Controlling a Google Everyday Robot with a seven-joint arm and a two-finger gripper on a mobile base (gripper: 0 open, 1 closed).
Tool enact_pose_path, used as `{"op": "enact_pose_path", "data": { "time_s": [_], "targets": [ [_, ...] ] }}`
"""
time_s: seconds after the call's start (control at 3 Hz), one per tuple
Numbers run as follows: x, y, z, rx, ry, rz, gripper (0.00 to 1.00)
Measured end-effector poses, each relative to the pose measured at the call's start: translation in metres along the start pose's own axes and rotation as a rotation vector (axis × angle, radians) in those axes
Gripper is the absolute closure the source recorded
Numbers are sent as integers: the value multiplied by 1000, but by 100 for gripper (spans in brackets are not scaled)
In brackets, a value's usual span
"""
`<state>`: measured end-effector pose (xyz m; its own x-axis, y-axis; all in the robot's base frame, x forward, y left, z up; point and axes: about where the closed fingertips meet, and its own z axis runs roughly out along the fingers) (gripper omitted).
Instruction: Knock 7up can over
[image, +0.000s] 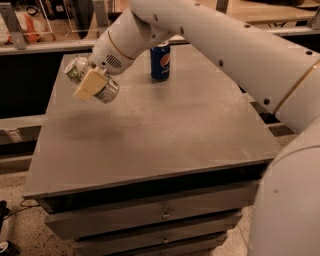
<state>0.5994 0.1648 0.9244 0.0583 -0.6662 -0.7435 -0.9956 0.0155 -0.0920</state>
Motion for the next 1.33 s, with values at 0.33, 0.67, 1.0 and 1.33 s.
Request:
{"op": "enact_pose_path", "data": {
  "time_s": [0.33,0.67,1.0,1.33],
  "targets": [
    [24,6,-3,-55,191,-5,100],
    [54,24,-11,-116,410,-3,100],
    [72,37,-17,-140,588,-25,100],
    [81,43,-19,-120,728,-54,100]
  ]
}}
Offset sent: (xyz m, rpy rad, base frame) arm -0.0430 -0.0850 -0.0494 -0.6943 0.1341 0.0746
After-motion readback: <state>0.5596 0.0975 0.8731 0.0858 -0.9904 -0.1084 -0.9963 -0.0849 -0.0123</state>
